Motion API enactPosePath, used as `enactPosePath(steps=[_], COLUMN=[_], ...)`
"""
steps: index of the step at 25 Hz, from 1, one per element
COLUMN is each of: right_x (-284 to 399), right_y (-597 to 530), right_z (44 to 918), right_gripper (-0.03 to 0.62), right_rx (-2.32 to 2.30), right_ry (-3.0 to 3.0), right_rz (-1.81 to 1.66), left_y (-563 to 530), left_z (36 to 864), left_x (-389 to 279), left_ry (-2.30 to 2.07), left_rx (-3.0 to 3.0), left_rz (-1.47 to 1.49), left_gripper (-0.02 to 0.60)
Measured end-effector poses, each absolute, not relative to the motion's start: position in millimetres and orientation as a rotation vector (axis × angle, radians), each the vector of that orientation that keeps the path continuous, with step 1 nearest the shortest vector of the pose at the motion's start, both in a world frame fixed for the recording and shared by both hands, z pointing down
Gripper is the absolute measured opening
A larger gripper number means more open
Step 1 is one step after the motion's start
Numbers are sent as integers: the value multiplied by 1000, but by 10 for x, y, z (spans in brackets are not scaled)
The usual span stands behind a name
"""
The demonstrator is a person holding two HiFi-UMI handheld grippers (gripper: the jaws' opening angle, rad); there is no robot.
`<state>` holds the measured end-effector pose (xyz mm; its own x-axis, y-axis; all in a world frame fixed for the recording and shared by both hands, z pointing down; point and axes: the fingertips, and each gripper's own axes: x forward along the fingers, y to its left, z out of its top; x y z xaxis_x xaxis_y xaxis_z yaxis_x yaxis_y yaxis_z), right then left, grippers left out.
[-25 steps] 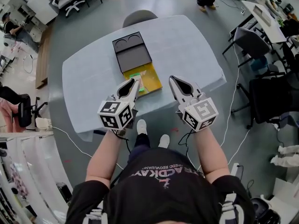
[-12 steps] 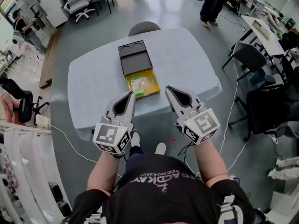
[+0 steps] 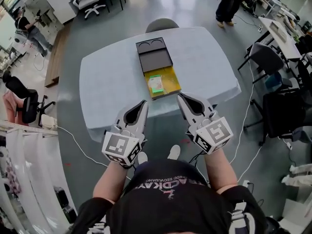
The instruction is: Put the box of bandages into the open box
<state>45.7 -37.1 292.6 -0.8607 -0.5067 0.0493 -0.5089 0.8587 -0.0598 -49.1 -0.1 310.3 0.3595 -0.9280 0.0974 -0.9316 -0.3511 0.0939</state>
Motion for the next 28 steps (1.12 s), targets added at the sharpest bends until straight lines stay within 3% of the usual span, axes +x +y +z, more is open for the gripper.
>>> enactPosePath(steps=[12,28], right_x=[-318,-389], right_y=[54,426], right_z=[3214,3374], right_gripper=[9,9], right_rx=[967,1115], right_ry=[-2878,-2805], right_rz=[155,174], left_y=[309,586], left_z=[3376,3536], left_x=[-1304,-1361], left_ry=[-1523,-1365], left_rx=[2523,2593], left_rz=[46,56], left_gripper=[16,16])
